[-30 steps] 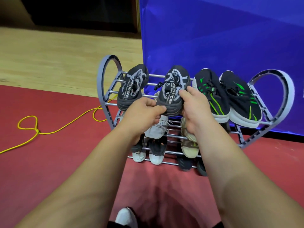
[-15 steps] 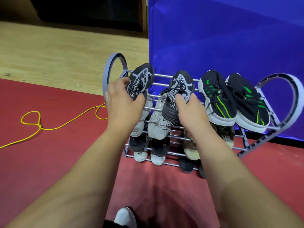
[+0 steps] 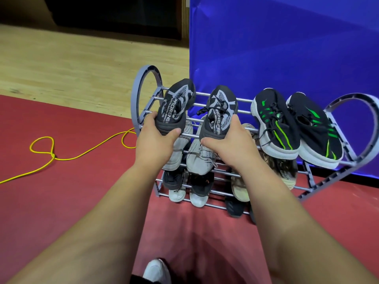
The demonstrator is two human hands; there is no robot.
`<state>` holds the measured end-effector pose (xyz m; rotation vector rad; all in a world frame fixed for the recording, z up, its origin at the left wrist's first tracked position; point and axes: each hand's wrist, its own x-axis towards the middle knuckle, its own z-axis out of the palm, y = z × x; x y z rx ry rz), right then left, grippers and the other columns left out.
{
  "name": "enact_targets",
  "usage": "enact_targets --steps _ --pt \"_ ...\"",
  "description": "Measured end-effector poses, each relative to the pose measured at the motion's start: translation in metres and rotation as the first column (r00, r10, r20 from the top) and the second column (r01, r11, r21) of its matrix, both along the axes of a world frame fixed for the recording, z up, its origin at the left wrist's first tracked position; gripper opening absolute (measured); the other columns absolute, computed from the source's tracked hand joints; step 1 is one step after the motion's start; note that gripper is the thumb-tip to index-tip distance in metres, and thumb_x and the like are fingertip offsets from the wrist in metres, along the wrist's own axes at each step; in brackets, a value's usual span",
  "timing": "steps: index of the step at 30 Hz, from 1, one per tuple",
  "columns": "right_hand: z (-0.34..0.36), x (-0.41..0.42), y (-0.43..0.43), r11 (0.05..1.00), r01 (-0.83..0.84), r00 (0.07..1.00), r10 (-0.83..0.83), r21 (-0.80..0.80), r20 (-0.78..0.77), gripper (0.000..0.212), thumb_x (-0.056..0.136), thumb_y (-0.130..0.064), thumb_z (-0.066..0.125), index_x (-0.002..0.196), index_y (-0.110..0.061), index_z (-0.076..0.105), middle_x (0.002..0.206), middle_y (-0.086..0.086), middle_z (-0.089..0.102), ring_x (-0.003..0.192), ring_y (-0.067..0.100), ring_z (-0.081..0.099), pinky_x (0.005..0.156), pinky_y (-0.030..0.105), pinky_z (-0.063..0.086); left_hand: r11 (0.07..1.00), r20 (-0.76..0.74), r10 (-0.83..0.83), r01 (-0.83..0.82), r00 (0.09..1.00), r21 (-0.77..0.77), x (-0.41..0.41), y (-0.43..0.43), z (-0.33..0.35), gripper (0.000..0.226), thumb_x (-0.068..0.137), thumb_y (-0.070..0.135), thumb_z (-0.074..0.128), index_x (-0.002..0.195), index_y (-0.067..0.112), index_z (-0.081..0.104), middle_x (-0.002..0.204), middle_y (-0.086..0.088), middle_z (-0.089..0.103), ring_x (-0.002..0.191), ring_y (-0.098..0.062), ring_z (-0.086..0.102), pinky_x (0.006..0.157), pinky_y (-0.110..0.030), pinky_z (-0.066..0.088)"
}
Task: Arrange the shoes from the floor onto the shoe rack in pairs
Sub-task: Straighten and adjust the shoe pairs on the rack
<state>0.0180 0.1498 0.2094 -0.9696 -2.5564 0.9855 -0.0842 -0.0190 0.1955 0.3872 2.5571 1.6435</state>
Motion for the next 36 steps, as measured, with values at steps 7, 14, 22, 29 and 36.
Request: enact_targets --steps 7,14,22,29,36 --pt "-0.005 -0.02 -0.009 0.999 -0.022 0.998 0.02 -0.035 -0.066 0.097 0.055 -0.075 0.069 0.133 -0.025 0.042 0.129 -0.005 0.064 0.125 0.028 0.054 0.102 0.05 0.048 1.0 -0.009 -0.01 0.01 1.0 0.0 -0.007 -0.003 -0.01 0.065 0.079 0.041 0.078 0.135 0.035 0.045 0.117 0.021 0.067 0.109 -0.004 0.066 0.1 -0.042 0.051" --pt "-0.006 -0.033 -0.012 0.997 -0.074 0.997 0.073 -0.032 -0.038 0.103 0.065 -0.067 0.063 0.152 -0.023 0.029 0.144 -0.001 0.055 0.131 0.032 0.039 0.108 0.054 0.039 0.999 -0.053 -0.012 0.01 0.999 -0.041 -0.008 -0.006 -0.007 0.062 0.083 0.039 0.078 0.137 0.032 0.048 0.11 0.027 0.062 0.105 0.001 0.061 0.094 -0.029 0.048" --pt "-0.007 -0.029 -0.013 0.993 -0.11 0.994 0.11 -0.031 -0.026 0.11 0.064 -0.057 0.06 0.159 -0.027 0.014 0.148 -0.003 0.052 0.133 0.032 0.044 0.108 0.052 0.041 0.999 -0.06 -0.015 0.012 0.998 -0.046 -0.005 -0.005 -0.01 0.058 0.084 0.039 0.076 0.135 0.034 0.048 0.102 0.034 0.06 0.105 0.002 0.06 0.09 -0.028 0.046" --pt "-0.007 -0.025 -0.012 0.991 -0.127 0.992 0.126 -0.033 -0.028 0.102 0.067 -0.052 0.062 0.156 -0.028 0.019 0.145 -0.004 0.053 0.131 0.031 0.043 0.107 0.053 0.042 0.997 -0.067 -0.053 0.049 0.996 -0.066 -0.002 -0.008 -0.007 0.062 0.087 0.041 0.074 0.14 0.033 0.044 0.102 0.038 0.055 0.105 0.003 0.056 0.09 -0.028 0.044" --pt "-0.01 -0.02 -0.008 0.991 -0.122 0.987 0.115 -0.054 -0.113 0.094 0.064 -0.051 0.061 0.151 -0.032 0.031 0.133 -0.011 0.06 0.125 0.027 0.051 0.101 0.049 0.049 0.992 -0.079 -0.063 0.054 0.995 -0.111 0.006 -0.006 -0.001 0.065 0.09 0.042 0.07 0.146 0.033 0.038 0.109 0.032 0.053 0.102 0.001 0.052 0.089 -0.027 0.041"
